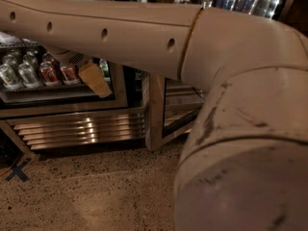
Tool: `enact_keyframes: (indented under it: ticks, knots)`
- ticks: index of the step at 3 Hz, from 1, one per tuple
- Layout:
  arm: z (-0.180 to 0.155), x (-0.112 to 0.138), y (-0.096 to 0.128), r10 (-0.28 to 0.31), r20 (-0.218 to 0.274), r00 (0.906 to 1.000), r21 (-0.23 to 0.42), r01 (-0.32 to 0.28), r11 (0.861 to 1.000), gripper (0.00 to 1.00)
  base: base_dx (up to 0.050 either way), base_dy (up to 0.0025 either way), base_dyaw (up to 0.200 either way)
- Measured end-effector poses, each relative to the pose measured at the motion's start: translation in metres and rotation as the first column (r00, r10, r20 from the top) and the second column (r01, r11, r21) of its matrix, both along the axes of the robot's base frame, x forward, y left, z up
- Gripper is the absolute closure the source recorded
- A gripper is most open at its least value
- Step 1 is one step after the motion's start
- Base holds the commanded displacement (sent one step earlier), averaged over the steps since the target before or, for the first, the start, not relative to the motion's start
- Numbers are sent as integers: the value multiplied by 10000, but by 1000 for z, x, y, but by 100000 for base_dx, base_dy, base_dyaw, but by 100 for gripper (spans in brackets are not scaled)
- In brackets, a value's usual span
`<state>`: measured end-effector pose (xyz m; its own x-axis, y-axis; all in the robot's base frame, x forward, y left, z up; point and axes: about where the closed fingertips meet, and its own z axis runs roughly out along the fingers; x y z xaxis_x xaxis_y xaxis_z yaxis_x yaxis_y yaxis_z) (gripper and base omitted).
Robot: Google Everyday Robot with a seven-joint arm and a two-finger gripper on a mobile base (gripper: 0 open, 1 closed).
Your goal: Open right fridge door
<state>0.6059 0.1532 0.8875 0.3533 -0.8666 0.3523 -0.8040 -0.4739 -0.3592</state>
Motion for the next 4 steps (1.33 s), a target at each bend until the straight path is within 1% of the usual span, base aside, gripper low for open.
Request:
enact_keyframes:
  ticks: [1, 2, 3, 4]
  knots:
    - [-1, -1, -2, 183, -66, 9998, -54, -184, 9998, 0, 0, 0, 0]
    - [1, -1, -22, -57, 142, 9999, -352, 62, 9994, 0, 0, 0, 0]
    - [5, 2, -36, -145, 503, 9986, -824, 186, 9964, 0, 0, 0, 0]
    - [6, 3, -43, -78, 898, 9959, -1302, 195, 9913, 0, 0, 0, 0]
